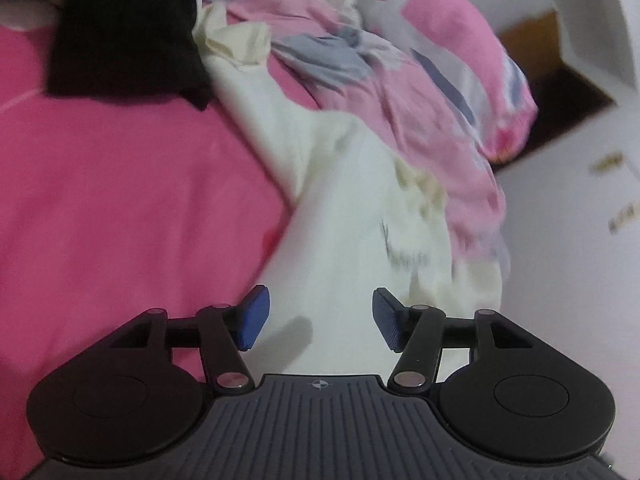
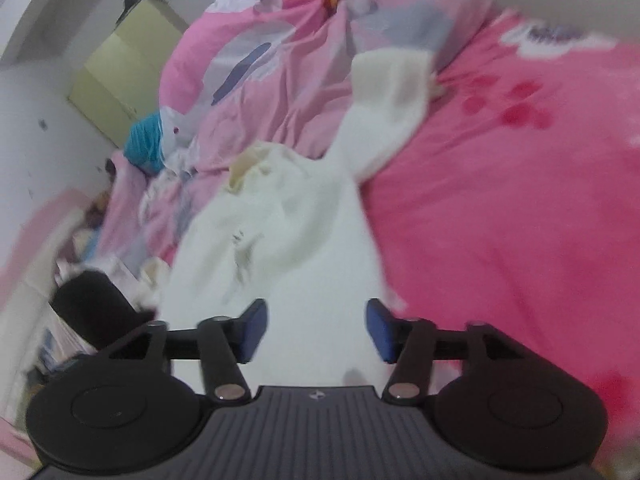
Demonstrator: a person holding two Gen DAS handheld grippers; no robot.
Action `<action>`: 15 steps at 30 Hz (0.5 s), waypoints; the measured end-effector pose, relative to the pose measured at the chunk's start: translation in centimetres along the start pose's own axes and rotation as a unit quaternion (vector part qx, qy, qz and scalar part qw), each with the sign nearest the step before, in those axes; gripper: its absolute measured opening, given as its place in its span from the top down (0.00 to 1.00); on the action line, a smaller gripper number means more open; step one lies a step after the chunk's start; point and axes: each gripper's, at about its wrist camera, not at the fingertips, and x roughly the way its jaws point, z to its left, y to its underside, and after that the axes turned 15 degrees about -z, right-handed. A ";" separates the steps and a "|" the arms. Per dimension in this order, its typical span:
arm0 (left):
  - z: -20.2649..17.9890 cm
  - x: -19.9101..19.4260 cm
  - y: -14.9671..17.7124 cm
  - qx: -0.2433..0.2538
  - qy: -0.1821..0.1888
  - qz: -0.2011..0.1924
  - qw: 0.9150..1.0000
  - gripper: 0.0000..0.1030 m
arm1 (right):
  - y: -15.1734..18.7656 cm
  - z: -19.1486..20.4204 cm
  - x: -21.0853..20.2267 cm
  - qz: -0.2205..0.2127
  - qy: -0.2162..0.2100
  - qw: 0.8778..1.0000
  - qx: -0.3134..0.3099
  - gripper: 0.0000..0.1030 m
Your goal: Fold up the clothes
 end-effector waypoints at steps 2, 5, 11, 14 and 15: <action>0.1 3.3 -1.3 -0.023 -0.019 -0.005 1.000 0.45 | -1.0 -0.9 3.8 0.013 -0.008 0.999 0.033 0.35; 0.6 7.4 -2.8 -0.038 -0.060 -0.016 0.997 0.45 | -2.2 -2.5 9.5 0.029 -0.004 0.996 0.079 0.34; 0.1 11.9 -3.5 0.001 -0.110 -0.040 0.993 0.49 | -4.0 -4.6 17.7 0.019 0.029 0.994 0.099 0.33; -0.8 13.1 -3.4 0.044 -0.123 -0.049 0.990 0.73 | -4.5 -5.1 20.7 0.007 0.029 0.994 0.106 0.39; -0.9 13.4 -3.4 0.057 -0.126 -0.052 0.989 0.81 | -4.5 -5.3 21.6 0.004 0.029 0.993 0.113 0.43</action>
